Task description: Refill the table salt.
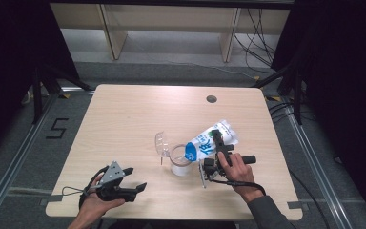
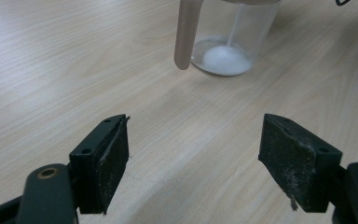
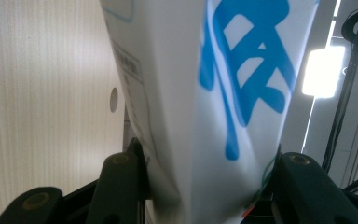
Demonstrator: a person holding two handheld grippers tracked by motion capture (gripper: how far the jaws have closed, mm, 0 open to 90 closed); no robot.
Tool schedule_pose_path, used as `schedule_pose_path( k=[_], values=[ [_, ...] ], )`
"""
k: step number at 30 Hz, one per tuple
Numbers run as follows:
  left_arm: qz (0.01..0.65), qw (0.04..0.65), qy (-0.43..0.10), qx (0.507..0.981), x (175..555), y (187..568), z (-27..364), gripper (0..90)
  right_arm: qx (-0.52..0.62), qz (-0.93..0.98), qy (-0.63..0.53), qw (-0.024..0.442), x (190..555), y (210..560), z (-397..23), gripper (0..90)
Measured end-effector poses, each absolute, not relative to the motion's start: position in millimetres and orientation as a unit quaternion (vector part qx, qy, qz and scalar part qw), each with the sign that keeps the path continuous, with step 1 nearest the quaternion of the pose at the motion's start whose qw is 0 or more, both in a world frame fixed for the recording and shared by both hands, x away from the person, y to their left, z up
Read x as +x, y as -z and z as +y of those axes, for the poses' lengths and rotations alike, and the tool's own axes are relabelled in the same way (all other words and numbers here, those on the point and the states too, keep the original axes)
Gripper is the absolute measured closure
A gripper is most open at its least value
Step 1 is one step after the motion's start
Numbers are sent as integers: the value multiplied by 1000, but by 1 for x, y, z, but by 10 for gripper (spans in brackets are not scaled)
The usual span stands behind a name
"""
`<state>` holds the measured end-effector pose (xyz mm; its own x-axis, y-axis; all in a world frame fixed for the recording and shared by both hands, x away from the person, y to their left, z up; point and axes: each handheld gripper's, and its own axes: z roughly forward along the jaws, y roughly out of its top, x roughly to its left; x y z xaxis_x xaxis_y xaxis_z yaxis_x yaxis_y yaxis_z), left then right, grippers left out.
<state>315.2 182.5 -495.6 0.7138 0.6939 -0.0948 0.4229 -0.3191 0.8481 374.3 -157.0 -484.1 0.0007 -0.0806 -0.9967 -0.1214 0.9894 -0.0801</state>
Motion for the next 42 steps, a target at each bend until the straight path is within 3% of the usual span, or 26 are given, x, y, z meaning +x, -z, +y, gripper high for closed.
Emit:
schedule_pose_path(
  k=[42],
  values=[
    [349, 467, -144, 799, 315, 496, 182, 239, -89, 705, 5, 703, 372, 481, -155, 604]
  ],
)
